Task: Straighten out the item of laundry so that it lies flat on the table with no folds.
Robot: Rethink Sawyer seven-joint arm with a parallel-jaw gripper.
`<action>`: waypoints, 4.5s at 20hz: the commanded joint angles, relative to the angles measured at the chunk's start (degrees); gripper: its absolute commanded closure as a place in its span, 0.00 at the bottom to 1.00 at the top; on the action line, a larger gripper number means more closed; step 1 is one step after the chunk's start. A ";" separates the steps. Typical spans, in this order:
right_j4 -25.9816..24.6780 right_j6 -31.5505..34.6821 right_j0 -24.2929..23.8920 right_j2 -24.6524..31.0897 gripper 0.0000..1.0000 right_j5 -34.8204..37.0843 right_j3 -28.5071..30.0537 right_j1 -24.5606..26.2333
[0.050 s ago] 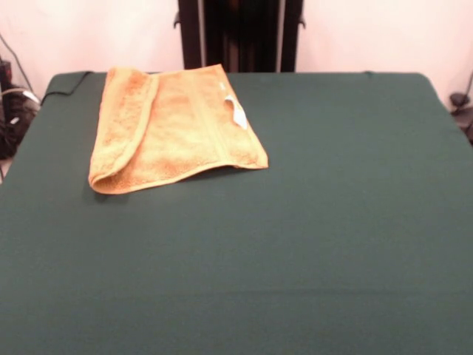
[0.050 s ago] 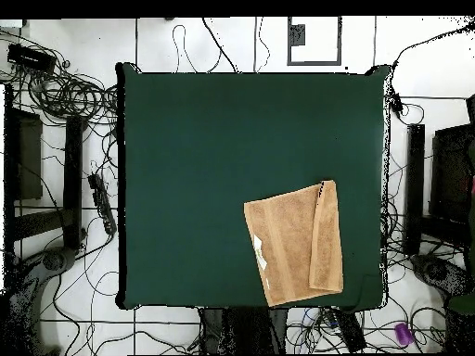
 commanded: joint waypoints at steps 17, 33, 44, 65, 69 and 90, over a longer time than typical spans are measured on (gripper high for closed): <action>17.77 47.02 17.30 -21.88 0.00 -17.84 13.46 7.91; 22.69 51.47 20.32 -25.02 0.00 -28.68 7.36 19.20; 32.96 51.12 22.12 -25.78 0.00 -31.78 -5.55 34.40; 44.71 48.73 22.27 -24.94 0.00 -33.39 -14.43 44.66; 43.58 51.38 23.07 -27.67 0.00 -33.59 -5.48 36.63; 45.81 48.94 27.39 -34.49 0.00 -25.40 17.03 14.84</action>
